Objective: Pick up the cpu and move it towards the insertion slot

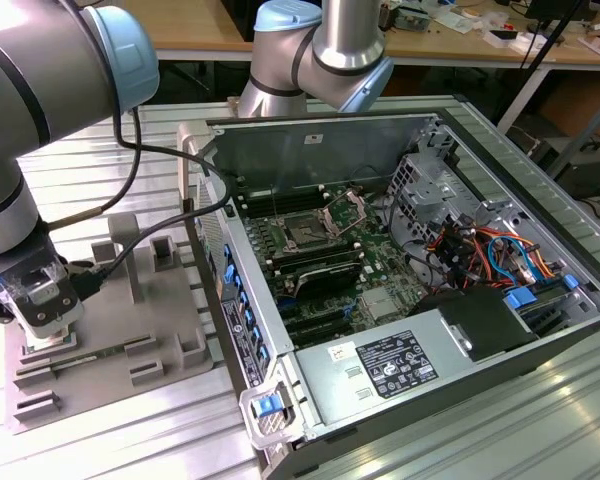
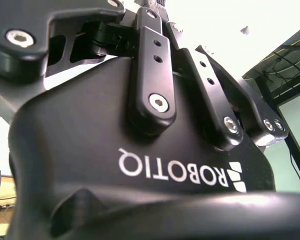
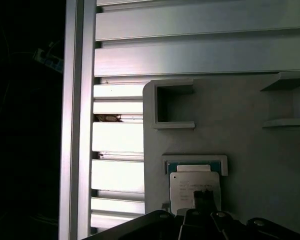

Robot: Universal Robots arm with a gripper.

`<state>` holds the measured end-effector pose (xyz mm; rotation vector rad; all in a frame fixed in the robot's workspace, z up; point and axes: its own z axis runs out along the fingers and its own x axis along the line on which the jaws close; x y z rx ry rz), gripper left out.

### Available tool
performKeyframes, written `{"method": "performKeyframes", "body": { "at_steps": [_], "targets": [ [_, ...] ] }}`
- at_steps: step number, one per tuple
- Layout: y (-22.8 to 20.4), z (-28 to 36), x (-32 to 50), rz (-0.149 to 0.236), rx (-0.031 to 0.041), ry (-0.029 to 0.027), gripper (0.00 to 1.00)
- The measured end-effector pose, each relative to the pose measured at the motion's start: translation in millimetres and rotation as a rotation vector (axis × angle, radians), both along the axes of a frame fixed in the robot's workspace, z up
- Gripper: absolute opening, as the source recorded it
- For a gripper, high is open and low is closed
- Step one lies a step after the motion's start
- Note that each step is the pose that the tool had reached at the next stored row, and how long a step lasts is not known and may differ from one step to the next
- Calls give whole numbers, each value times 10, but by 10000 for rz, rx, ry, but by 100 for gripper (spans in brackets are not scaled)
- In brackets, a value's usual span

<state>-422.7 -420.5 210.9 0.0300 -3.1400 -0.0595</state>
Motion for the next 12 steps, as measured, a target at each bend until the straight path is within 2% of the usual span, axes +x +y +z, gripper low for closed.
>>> {"method": "performKeyframes", "body": {
  "at_steps": [3, 4, 5, 6, 12],
  "targets": [
    [0, -1, 0, 0, 0, 0, 17],
    [0, -1, 0, 0, 0, 0, 29],
    [0, -3, 0, 0, 0, -1, 66],
    [0, -12, 0, 400, 0, -3, 66],
    [0, -65, 0, 433, -1, 0, 66]
  ]
}}
